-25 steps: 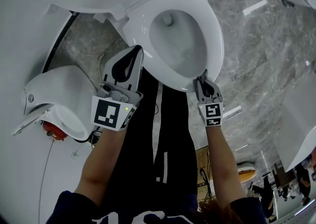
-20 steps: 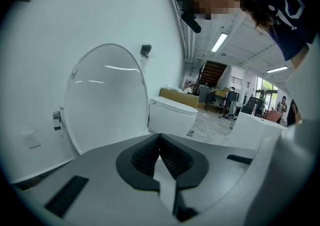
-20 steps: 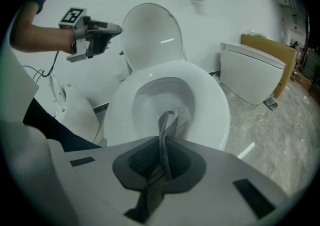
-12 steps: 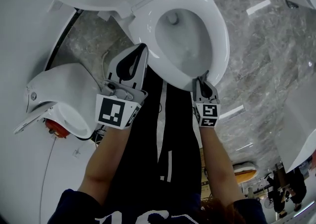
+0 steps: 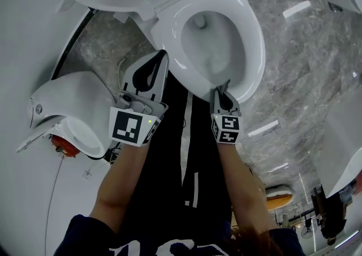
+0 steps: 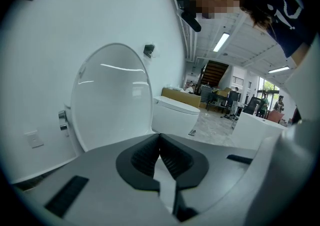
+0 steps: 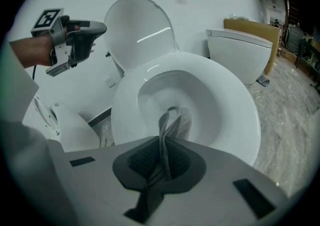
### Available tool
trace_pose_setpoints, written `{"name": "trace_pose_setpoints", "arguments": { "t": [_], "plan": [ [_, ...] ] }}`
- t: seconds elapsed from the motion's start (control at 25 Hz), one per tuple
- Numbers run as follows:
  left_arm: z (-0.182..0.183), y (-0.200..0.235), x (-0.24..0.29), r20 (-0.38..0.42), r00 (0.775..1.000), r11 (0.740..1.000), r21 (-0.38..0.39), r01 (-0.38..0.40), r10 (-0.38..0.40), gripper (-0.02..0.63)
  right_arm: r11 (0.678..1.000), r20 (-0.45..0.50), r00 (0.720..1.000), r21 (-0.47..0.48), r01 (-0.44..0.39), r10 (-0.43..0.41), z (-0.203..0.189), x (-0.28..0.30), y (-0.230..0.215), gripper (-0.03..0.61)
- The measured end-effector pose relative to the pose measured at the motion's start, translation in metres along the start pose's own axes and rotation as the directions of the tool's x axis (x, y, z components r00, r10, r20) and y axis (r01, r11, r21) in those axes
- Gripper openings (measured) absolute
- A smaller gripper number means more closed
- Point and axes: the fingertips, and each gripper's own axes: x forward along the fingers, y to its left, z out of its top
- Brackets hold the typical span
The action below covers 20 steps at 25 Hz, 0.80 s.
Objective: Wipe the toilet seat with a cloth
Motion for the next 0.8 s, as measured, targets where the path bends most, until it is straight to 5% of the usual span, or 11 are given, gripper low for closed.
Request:
{"name": "trace_pose_setpoints", "arguments": {
  "t": [0.32, 0.8],
  "plan": [
    [-0.001, 0.012, -0.007, 0.003, 1.0, 1.0, -0.01, -0.021, 0.021, 0.009, 0.996, 0.018, 1.0, 0.085, 0.024, -0.026, 0.009, 0.011, 0.018, 0.026],
    [-0.005, 0.041, -0.023, 0.007, 0.998, 0.998, -0.026, -0.063, 0.063, 0.009, 0.997, 0.019, 0.999, -0.07, -0.043, 0.044, 0.035, 0.037, 0.063, 0.026]
  ]
}}
